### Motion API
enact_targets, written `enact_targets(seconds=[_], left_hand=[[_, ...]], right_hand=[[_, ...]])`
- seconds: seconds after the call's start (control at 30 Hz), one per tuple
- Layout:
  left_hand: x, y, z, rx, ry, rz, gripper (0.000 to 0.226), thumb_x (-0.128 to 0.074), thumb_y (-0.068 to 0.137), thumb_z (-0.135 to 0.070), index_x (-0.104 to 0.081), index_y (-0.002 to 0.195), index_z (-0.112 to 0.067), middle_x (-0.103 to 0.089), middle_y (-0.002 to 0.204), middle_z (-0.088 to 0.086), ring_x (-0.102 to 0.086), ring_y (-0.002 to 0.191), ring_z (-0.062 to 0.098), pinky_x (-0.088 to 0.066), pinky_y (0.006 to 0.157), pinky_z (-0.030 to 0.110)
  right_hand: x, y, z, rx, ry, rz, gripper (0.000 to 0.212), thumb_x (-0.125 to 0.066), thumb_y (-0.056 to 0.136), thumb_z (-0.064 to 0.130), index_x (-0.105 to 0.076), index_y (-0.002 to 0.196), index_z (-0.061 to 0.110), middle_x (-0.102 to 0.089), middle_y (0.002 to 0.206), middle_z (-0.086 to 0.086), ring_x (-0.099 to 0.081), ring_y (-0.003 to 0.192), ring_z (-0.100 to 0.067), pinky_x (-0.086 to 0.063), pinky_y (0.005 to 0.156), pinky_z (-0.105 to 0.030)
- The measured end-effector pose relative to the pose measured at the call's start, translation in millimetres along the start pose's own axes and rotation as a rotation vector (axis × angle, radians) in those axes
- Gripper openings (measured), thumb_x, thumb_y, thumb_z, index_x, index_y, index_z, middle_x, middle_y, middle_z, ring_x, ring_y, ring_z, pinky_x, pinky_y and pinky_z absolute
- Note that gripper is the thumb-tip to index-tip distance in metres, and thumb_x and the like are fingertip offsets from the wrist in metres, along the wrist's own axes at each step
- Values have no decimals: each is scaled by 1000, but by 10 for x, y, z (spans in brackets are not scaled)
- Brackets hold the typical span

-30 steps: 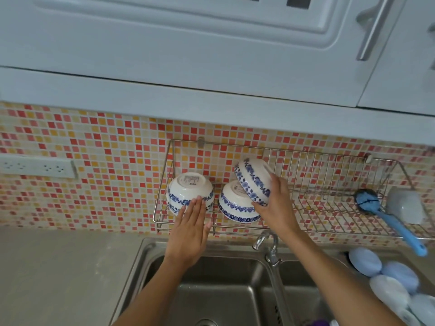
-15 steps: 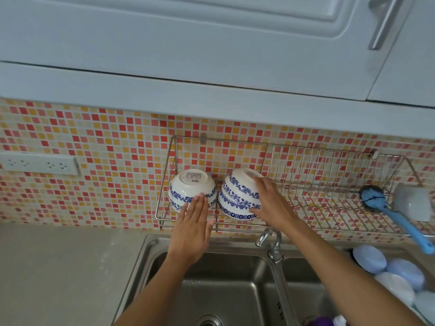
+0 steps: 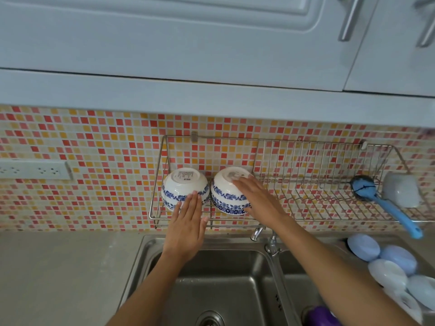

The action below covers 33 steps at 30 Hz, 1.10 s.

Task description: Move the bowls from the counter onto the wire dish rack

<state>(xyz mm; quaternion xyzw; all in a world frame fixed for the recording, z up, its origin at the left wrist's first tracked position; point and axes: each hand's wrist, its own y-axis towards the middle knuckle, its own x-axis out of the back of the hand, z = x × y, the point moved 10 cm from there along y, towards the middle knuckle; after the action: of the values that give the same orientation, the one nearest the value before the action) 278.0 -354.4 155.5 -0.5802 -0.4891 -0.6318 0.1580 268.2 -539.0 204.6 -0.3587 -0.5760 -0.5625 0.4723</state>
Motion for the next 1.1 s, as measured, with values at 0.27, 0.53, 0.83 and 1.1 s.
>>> enact_targets(seconds=[0.27,0.53,0.83,1.1], left_hand=[[179,281,178,88,-57,-43,74,-14,91,-64,14,148,-25,23,156,2,23,142,21,16,114,42],[212,729,535,174,-91,63,71,-60,81,-55,-30,139,-27,-20,152,7,-11,139,39,-29,108,61],[223,681,606,131,-222,-26,71,-60,80,-58,-32,139,-30,-24,153,2,-9,143,31,-22,114,56],[291,658,615,111,-205,-125,65,-58,82,-56,-35,134,-26,-36,147,1,-23,141,27,-29,112,51]], right_hand=[[21,-28,-128,-268,387,-138,78,-64,81,60,-28,147,39,-8,160,17,-18,147,-14,-36,110,-47],[26,-61,-150,-330,406,-238,79,-72,77,56,-35,141,29,-24,158,8,-35,140,-20,-43,107,-44],[-20,-107,-216,-415,356,-285,79,-73,77,54,-34,139,25,-25,158,0,-31,142,-24,-45,106,-47],[-121,-146,5,-270,-29,-210,83,-26,93,68,-1,157,21,3,165,2,4,151,-19,-36,113,-43]])
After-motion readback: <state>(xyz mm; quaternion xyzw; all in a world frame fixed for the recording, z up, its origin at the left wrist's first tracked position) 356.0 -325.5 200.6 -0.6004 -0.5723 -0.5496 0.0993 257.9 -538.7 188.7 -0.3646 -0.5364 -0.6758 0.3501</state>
